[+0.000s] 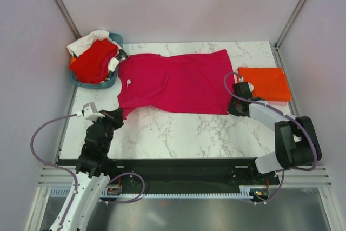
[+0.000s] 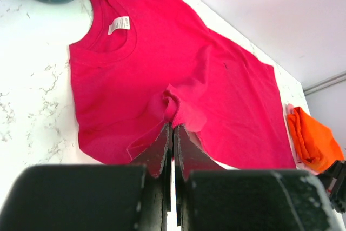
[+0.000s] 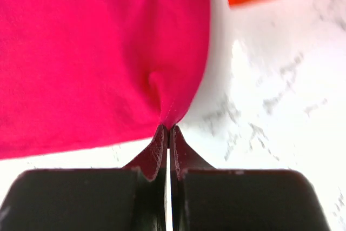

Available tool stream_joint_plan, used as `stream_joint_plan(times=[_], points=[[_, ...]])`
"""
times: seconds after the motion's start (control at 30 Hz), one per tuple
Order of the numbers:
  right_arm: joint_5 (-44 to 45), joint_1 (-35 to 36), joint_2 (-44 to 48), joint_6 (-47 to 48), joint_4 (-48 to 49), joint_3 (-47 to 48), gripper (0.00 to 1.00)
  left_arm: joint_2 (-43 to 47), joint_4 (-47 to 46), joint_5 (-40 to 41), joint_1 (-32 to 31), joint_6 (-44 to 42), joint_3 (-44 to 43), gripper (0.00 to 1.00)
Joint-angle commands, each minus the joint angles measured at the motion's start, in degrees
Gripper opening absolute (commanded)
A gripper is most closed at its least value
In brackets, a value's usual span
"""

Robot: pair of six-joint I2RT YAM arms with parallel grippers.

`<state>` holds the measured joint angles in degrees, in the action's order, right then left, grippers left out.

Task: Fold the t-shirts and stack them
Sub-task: Flatten the tshirt out

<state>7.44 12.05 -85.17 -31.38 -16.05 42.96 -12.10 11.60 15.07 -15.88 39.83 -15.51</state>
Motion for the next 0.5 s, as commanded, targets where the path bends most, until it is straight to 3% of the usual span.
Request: stream_joint_plan(times=[0.0,0.2,0.47], points=[[1.95,-0.01,6.65,1.85,-4.23,-2.26,0.0,2.95,3.86,1.28,-0.03,-3.01,-1.01,0.02],[5.83,-0.98,18.17,-1.58,-7.14,-7.53,0.0,4.45,8.62,-1.26,-0.03,-1.17,-0.14,0.02],[7.76,-2.12,24.61,-5.09,-10.4,-9.73,0.0,-0.29,8.97,-5.49,-0.03,0.24,1.09,0.02]])
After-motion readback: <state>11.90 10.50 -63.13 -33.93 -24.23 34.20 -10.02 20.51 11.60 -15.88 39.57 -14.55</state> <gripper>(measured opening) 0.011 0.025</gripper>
